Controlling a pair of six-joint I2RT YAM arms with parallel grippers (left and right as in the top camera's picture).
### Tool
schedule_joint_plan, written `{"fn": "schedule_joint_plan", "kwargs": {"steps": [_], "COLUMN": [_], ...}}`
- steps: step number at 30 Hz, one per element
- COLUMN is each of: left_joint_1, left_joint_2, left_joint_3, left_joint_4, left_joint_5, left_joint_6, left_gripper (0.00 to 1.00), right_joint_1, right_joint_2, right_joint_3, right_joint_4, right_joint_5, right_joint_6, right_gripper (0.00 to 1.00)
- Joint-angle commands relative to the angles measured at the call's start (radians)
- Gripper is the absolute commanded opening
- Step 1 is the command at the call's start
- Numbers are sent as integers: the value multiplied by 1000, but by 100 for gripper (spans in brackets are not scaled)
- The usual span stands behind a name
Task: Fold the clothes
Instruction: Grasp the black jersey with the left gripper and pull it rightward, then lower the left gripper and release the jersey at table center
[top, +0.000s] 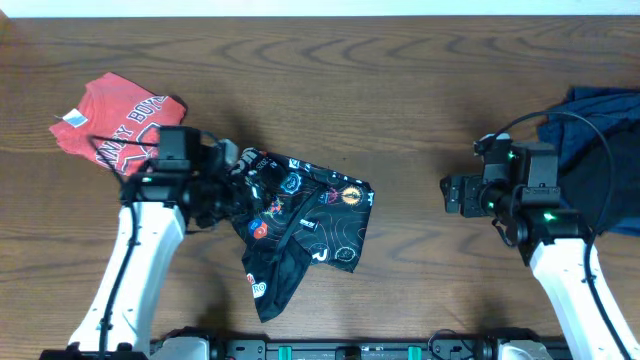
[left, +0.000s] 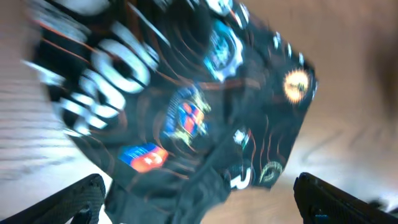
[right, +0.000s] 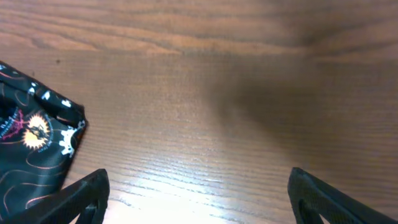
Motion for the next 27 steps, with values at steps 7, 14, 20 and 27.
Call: {"fn": "schedule_joint_plan", "kwargs": {"steps": [7,14,20,27], "left_joint_1": [-250,-403,-443,-443], "left_joint_2": [-6,87,215,301], "left_joint_3": [-31,-31,-28,-28], "left_joint_4": [-18,118,285,412], "left_joint_5": [-203,-337,-382,-451], "left_joint_6": [46,46,47,70], "left_gripper": [98,98,100,74], "right_joint_1": [-4,-4,-4,-4], "right_joint_2": [25,25,25,25], "right_joint_3": [18,18,18,18], "right_joint_4": [2,6,6,6], "right_joint_5": [-31,-31,-30,-30], "right_joint_6": [-4,-4,-4,-3], "right_gripper": [87,87,87,86]}}
